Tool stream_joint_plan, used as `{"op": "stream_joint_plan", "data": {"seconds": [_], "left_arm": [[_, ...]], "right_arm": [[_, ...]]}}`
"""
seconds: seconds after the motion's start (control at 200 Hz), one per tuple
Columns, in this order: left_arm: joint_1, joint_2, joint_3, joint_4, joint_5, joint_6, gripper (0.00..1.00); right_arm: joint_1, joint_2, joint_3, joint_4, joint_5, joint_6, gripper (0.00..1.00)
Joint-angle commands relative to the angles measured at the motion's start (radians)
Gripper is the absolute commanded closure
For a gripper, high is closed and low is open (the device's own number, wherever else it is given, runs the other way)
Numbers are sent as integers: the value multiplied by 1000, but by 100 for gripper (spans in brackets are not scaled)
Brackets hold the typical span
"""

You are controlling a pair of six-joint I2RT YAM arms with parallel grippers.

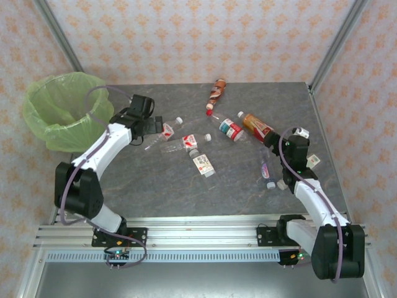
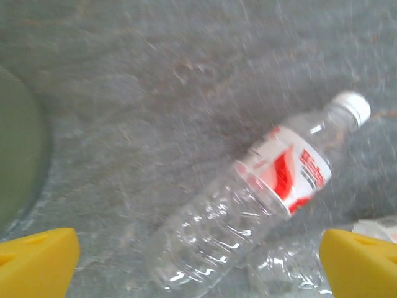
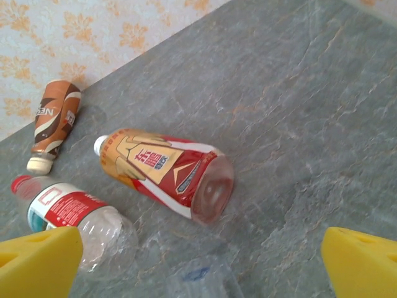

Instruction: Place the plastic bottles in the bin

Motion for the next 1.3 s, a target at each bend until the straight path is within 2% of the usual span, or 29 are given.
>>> {"op": "stream_joint_plan", "data": {"seconds": [0.0,0.255,0.435,0.646,0.761,1.146,1.296], "left_arm": [[0,84,78,-109,133,79,0],[-6,227,142,-64,110,252,0],[-6,350,229,-81,51,305,0],[-25,465,299,-82,135,346,0],[-29,485,298,-58,161,367,3],[-31,493,285,-17,105,318,19],[-31,471,253,14,112,300,31]], "right_arm": [[-6,-11,55,-37,-60,36,1],[-6,-33,37,-51,-11,43,1],[-5,-49,23,-56,-12,46,1],[-5,-52,19,-63,-16,58,1],[-6,-62,15,-72,-16,57,1],[-5,-102,-2,-120,-47,61,1],[-5,-101,2,-138,-69,58,1]]}}
